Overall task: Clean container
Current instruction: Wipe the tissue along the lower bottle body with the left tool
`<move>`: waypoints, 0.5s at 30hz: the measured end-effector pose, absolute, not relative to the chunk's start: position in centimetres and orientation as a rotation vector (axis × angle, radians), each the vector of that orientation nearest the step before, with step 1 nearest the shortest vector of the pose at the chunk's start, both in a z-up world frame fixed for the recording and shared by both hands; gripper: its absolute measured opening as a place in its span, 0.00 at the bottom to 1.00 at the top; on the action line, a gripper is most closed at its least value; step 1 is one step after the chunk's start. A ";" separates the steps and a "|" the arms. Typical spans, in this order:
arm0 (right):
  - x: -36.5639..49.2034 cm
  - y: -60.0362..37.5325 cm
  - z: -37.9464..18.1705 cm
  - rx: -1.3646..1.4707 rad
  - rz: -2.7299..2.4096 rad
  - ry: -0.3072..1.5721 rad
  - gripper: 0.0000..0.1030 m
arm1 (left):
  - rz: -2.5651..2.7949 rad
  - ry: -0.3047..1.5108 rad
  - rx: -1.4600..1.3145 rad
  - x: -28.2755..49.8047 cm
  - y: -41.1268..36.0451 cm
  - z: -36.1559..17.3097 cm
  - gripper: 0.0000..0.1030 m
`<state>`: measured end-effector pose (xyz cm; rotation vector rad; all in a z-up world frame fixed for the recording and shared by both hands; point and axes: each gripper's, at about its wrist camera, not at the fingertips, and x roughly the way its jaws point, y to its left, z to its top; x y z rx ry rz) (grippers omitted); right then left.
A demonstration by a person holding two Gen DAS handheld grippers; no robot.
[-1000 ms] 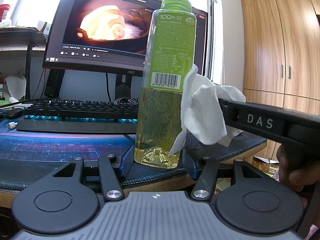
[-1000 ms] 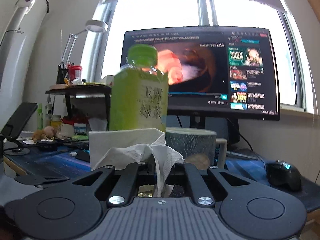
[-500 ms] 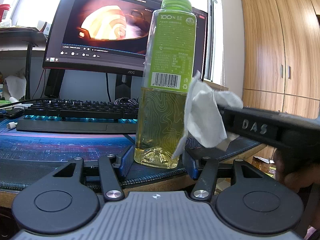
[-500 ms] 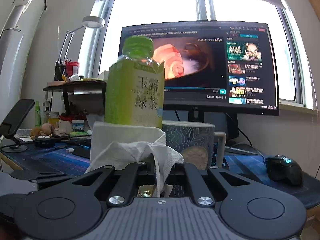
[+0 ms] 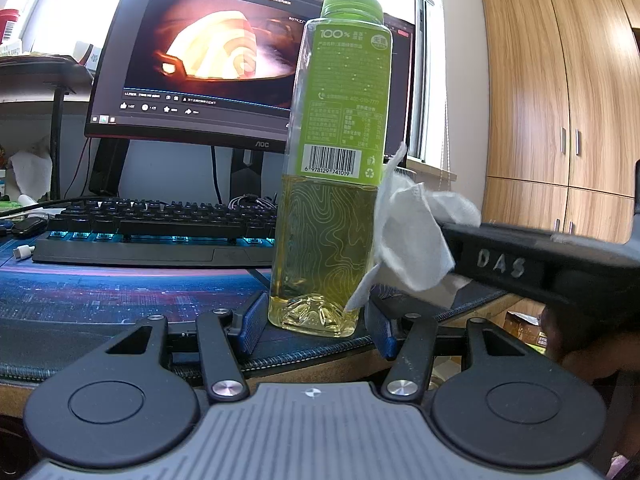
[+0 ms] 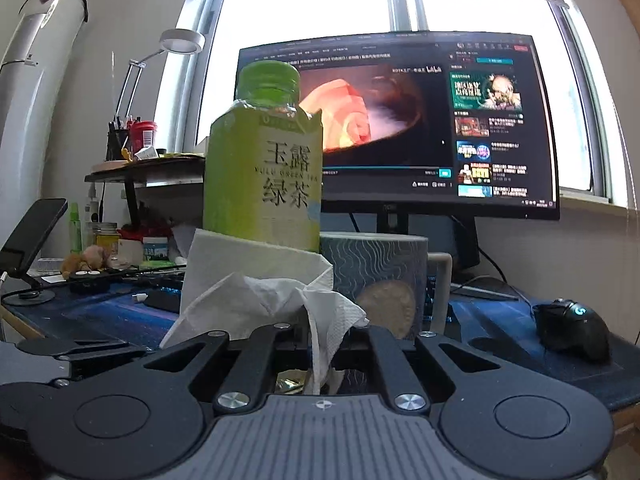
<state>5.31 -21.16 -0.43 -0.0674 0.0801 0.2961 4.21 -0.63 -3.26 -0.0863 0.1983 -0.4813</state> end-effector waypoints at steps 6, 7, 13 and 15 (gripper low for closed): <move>4.3 -20.8 0.4 -0.086 0.310 0.036 0.08 | -0.482 0.200 -0.084 4.3 -0.7 -3.2 0.56; 4.2 -20.8 0.5 -0.086 0.311 0.034 0.08 | -0.481 0.200 -0.083 4.3 -0.7 -3.2 0.56; 5.3 -21.1 -0.2 -0.063 0.299 0.076 0.08 | -0.481 0.201 -0.081 4.3 -0.7 -3.2 0.56; 5.6 -21.2 -0.5 -0.062 0.295 0.094 0.08 | -0.481 0.201 -0.080 4.4 -0.8 -3.2 0.56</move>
